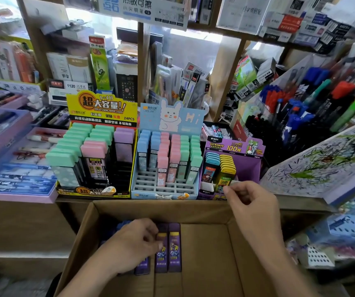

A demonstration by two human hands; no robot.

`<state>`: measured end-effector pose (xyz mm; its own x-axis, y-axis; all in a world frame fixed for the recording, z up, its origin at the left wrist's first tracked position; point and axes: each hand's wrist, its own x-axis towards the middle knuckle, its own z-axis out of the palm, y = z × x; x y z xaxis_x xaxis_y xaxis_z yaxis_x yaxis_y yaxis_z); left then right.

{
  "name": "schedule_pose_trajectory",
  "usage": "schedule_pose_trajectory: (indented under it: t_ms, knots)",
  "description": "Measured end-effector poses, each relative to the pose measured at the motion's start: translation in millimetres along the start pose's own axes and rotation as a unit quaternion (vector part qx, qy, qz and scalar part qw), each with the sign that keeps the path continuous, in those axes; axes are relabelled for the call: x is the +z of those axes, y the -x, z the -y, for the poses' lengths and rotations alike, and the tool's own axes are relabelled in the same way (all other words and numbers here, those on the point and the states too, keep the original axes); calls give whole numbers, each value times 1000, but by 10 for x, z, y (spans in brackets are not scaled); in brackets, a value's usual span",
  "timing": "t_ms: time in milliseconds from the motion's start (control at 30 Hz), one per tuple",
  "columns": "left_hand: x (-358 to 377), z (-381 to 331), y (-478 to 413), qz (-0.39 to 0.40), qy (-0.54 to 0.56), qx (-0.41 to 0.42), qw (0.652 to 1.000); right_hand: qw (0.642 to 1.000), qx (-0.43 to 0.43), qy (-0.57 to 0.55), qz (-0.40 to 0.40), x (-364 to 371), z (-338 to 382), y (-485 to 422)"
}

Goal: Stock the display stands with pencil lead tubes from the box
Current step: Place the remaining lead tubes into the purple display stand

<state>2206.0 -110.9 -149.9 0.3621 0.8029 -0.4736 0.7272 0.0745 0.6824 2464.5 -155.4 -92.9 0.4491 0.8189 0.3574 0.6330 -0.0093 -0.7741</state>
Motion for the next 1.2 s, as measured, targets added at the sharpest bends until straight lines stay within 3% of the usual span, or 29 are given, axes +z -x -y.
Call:
schedule_pose_trajectory:
  t_ms: [100, 200, 267, 467, 800, 1067, 1200]
  knots:
    - [17, 8, -36, 10, -9, -4, 1000, 988, 54, 29, 142, 174, 70, 255]
    - [44, -1, -57, 18, -17, -10, 1000, 933, 152, 82, 315, 398, 34, 426]
    - [76, 0, -66, 23, -25, -10, 999, 906, 201, 81, 362, 534, -1, 475]
    - [165, 44, -104, 31, -7, -27, 999, 880, 290, 49, 373, 811, -82, 543]
    - [246, 103, -126, 53, 15, -40, 998, 872, 352, -16, 338, 1027, -163, 598]
    - [256, 79, -106, 60, 0, -46, 997, 861, 380, -36, 336, 1099, -171, 578]
    - [258, 57, -89, 45, -23, -54, 997, 872, 341, 9, 352, 1156, -187, 625]
